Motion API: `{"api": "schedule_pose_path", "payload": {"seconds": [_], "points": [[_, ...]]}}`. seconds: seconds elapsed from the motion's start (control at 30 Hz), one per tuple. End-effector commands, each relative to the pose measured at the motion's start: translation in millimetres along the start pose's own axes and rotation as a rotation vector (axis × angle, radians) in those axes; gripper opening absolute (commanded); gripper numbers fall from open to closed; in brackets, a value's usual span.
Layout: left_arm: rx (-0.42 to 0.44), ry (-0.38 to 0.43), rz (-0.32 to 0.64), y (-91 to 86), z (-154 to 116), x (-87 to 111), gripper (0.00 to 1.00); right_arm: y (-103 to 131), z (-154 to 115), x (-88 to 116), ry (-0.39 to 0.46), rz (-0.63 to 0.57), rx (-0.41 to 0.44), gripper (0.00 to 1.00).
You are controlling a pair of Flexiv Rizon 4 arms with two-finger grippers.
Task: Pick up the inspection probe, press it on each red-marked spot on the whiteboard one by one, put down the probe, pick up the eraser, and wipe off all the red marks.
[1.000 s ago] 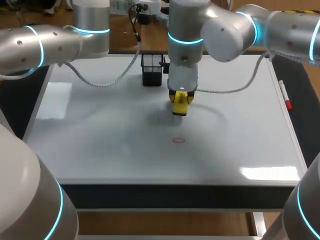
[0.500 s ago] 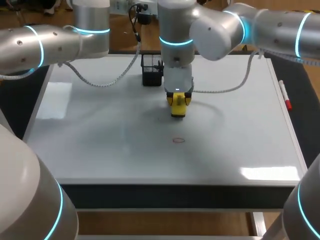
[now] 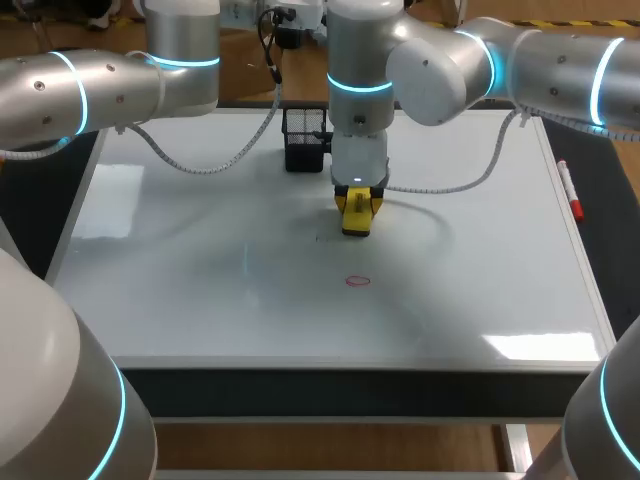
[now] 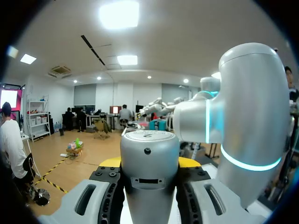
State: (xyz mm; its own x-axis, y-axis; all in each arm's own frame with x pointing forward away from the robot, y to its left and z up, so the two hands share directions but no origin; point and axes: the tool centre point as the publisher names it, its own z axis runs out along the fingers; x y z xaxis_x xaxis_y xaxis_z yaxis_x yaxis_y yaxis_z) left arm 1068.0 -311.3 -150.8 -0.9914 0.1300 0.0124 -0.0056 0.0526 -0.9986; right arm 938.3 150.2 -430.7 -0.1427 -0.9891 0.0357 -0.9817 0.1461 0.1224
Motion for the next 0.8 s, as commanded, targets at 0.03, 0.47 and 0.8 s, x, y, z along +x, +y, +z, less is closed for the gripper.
{"api": "schedule_pose_path", "payload": {"seconds": [0.03, 0.47, 0.8], "points": [[-0.002, 0.001, -0.001, -1.8, -0.4, -0.2, 0.00, -1.9, 3.4, 6.4, 0.002, 0.005, -0.003, 0.00], [-0.002, 0.001, -0.001, -1.8, -0.4, -0.2, 0.00, -3.8, 10.1, 43.0, 0.014, 0.092, -0.024, 0.00], [-0.002, 0.001, -0.001, -1.8, -0.4, -0.2, 0.00, -3.3, 11.8, 67.6, 0.019, 0.144, -0.033, 0.00]]}}
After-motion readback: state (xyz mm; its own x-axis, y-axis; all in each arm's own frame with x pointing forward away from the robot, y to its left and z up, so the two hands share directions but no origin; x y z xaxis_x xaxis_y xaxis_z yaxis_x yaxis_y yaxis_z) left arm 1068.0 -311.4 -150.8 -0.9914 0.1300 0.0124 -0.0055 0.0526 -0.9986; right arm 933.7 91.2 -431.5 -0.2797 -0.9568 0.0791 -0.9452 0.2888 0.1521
